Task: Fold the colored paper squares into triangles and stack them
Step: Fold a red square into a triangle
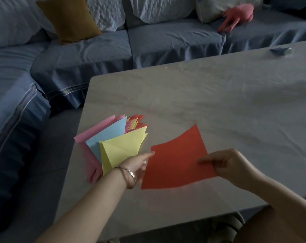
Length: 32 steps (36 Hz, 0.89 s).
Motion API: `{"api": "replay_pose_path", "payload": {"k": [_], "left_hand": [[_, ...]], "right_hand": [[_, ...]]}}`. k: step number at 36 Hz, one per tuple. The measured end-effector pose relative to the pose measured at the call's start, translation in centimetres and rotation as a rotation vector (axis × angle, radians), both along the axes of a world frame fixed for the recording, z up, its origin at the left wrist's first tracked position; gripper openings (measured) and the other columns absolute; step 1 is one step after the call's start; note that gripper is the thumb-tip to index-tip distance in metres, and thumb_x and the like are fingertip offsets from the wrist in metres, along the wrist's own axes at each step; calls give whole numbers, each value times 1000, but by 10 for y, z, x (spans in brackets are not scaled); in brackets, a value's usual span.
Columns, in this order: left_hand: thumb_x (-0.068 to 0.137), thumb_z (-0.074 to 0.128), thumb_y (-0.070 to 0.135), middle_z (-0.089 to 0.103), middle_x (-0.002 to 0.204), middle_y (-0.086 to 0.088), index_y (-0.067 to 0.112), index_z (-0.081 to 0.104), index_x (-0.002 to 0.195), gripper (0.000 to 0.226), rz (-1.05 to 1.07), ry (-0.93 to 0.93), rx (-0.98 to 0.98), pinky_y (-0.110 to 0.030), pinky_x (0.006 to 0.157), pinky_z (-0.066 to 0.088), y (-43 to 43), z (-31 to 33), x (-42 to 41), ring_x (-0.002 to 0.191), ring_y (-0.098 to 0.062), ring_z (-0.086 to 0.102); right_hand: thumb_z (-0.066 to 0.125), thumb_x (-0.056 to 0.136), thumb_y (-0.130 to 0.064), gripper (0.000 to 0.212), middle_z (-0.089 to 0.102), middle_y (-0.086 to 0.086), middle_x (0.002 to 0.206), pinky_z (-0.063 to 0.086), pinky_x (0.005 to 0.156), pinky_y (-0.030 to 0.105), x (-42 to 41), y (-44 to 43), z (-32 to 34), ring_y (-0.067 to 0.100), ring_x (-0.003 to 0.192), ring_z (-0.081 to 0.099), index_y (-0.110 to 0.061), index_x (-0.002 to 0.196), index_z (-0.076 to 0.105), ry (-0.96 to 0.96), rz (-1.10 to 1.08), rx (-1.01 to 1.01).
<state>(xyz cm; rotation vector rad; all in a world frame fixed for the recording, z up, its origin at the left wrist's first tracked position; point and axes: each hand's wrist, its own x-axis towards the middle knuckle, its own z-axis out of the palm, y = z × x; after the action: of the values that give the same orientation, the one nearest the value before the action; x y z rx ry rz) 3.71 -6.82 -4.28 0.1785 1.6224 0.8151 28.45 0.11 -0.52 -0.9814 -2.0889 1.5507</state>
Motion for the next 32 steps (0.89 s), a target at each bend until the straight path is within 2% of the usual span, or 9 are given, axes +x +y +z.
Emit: {"api": "replay_pose_path", "payload": {"k": [4,7,9,14,16,21,23,28,32], "left_hand": [[84,63,20,62,82,-4,11,58,88,11,-51,10,44,-22,55,48,-2,2,3,70,-15,59],[79,68,9,66,84,-9,6,60,95,18,-7,202,190,-34,71,51,-2,-5,-1,72,-23,60],[79,68,16,62,83,-11,7,62,93,17,-62,421,246,-37,72,48,-2,-6,-2,74,-23,57],[91,52,18,34,50,2,8,43,63,31,-237,753,402,-18,46,26,-8,22,8,45,-10,32],[92,49,17,37,46,8,6,45,58,36,-296,815,488,-15,44,24,-13,34,13,42,-4,32],[87,59,11,60,75,9,15,67,95,12,-418,789,603,-6,63,41,-19,58,25,66,3,54],[83,64,12,67,86,4,12,67,106,23,-433,838,606,-11,72,47,-21,63,29,76,-6,61],[81,66,13,72,83,3,13,72,92,12,-364,873,659,-15,70,50,-24,76,36,69,-4,63],[87,59,18,69,79,8,12,71,91,14,-323,917,675,-8,66,44,-28,78,39,70,0,59]], "right_hand": [[68,75,6,53,67,-30,71,47,66,5,6,-3,8,-8,72,65,-46,70,71,-107,123,79],[66,73,-50,13,65,-32,88,46,73,6,7,-6,15,-6,82,63,-61,80,64,-164,239,227],[49,74,-68,22,58,-27,98,44,74,6,9,-5,10,-5,85,59,-61,91,61,-231,273,387],[33,90,-53,29,37,-18,109,38,84,11,4,-4,5,-1,103,39,-42,103,57,-238,245,694],[28,91,-55,39,39,-11,119,35,91,21,-3,-4,7,5,113,36,-37,98,61,-215,193,733],[56,84,-41,21,45,-25,119,27,90,6,-25,-6,19,-14,113,37,-30,91,71,-53,-6,617],[66,82,-31,6,47,-30,117,28,89,1,-35,-9,22,-16,110,41,-36,83,69,-19,-72,492],[74,74,-20,19,68,-24,79,38,72,0,-53,-11,26,-10,81,61,-37,70,68,39,-188,312],[77,71,-15,21,66,-23,62,41,58,5,-57,-17,27,-6,59,59,-32,62,68,92,-245,220]]}}
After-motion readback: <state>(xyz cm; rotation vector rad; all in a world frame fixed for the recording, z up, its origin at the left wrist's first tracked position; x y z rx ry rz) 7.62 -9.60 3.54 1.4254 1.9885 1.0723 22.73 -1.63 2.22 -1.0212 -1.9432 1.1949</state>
